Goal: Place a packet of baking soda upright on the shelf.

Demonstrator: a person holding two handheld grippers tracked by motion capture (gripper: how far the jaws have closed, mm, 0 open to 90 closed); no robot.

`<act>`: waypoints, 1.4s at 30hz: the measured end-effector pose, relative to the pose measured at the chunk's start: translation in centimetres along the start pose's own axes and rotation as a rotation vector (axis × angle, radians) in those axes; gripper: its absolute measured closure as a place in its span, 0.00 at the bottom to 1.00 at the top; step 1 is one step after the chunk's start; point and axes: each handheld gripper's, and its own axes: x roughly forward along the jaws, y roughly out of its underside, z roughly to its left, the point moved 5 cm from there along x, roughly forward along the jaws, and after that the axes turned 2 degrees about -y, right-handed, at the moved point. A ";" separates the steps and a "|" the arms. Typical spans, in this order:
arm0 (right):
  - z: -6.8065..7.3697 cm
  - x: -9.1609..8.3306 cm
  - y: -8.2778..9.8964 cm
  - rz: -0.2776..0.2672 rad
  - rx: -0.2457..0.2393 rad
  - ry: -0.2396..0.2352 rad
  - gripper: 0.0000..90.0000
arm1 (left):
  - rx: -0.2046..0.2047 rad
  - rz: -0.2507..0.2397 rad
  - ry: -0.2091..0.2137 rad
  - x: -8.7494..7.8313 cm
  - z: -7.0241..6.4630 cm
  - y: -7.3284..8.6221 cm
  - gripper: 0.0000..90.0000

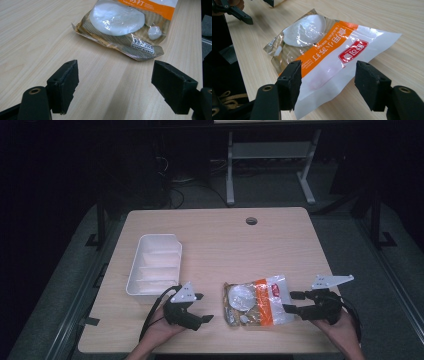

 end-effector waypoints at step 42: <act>-2.2 -1.3 0.0 -0.012 0.075 0.069 0.33 | 0.000 0.062 0.104 5.4 0.4 -4.9 0.89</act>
